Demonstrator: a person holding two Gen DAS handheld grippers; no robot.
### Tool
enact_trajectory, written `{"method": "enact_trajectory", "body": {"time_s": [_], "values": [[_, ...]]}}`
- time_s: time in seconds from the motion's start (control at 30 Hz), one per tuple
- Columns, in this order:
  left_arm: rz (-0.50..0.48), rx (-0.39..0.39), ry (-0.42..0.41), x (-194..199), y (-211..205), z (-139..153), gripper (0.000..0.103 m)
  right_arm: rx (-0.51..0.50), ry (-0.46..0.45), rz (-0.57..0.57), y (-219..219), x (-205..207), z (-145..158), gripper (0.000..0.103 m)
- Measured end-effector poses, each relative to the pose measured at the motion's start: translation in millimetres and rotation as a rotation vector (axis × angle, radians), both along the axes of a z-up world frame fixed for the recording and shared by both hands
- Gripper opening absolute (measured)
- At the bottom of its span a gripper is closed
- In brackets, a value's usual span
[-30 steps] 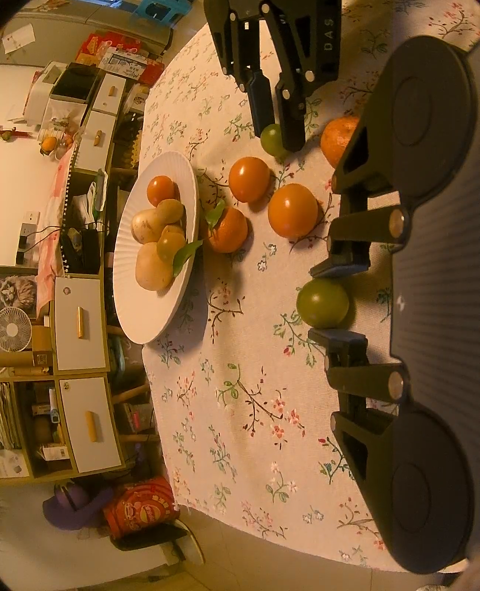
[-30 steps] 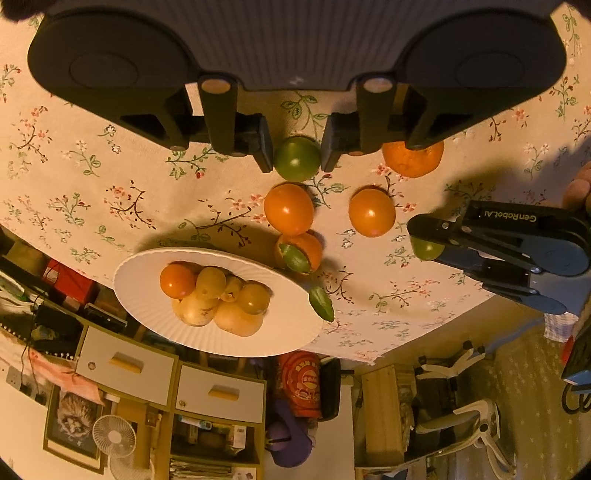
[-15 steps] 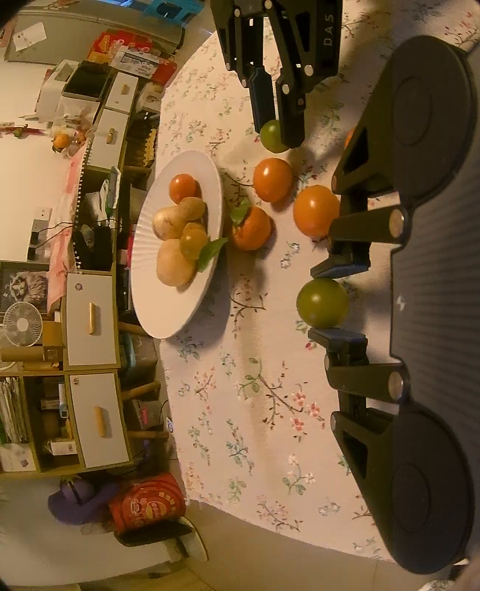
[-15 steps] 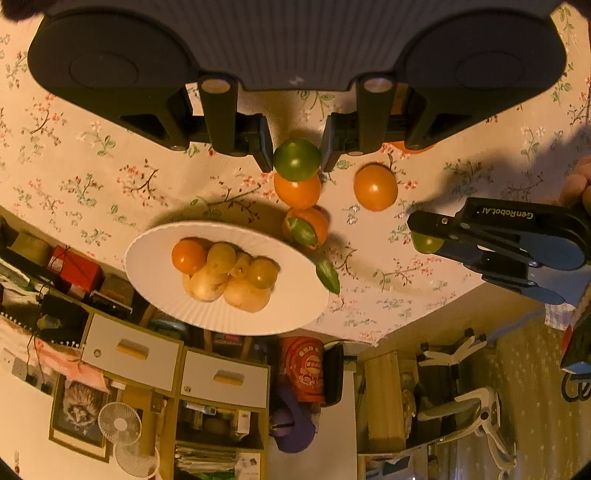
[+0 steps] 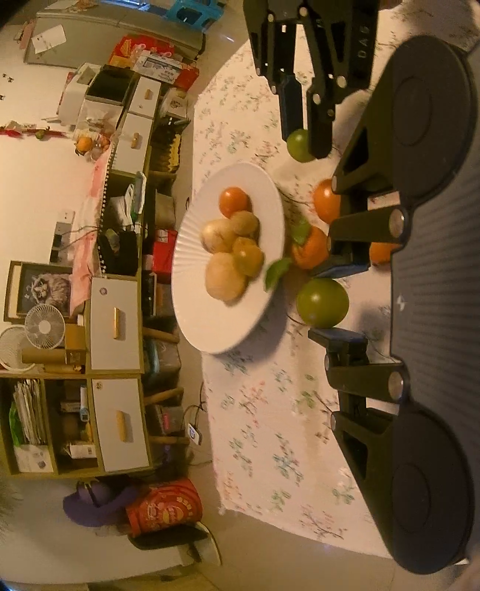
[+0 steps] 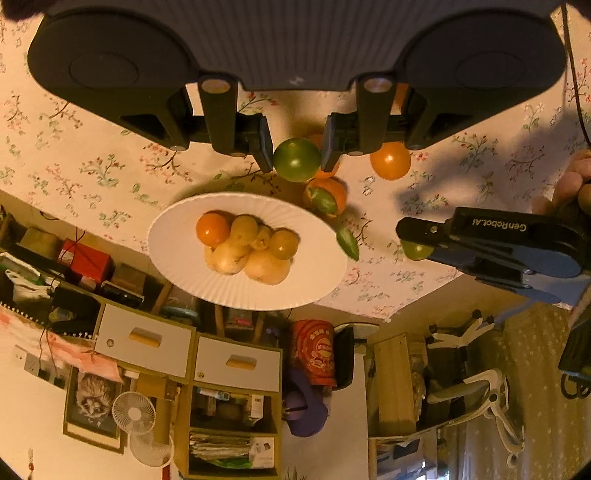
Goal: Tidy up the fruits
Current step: 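Carry the green citrus to the plate with the left tool while the right tool carries its own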
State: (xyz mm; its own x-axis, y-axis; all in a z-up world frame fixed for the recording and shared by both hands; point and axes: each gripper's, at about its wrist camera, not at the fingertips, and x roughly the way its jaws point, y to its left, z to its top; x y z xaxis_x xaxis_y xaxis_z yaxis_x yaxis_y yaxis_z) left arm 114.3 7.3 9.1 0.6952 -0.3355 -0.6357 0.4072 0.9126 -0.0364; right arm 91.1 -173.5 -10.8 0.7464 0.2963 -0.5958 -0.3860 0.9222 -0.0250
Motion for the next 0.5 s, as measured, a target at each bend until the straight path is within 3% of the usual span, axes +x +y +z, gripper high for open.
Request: {"method": "enact_trajectory", "body": {"time_s": [0.23, 0.5], "values": [[-0.049, 0.008, -0.026, 14, -23, 11, 0.02, 0.01, -0.035, -0.014, -7, 12, 13, 0.025], [-0.059, 0.051, -0.026, 48, -38, 5, 0.02, -0.001, -0.054, -0.06, -24, 40, 14, 0.025]]}}
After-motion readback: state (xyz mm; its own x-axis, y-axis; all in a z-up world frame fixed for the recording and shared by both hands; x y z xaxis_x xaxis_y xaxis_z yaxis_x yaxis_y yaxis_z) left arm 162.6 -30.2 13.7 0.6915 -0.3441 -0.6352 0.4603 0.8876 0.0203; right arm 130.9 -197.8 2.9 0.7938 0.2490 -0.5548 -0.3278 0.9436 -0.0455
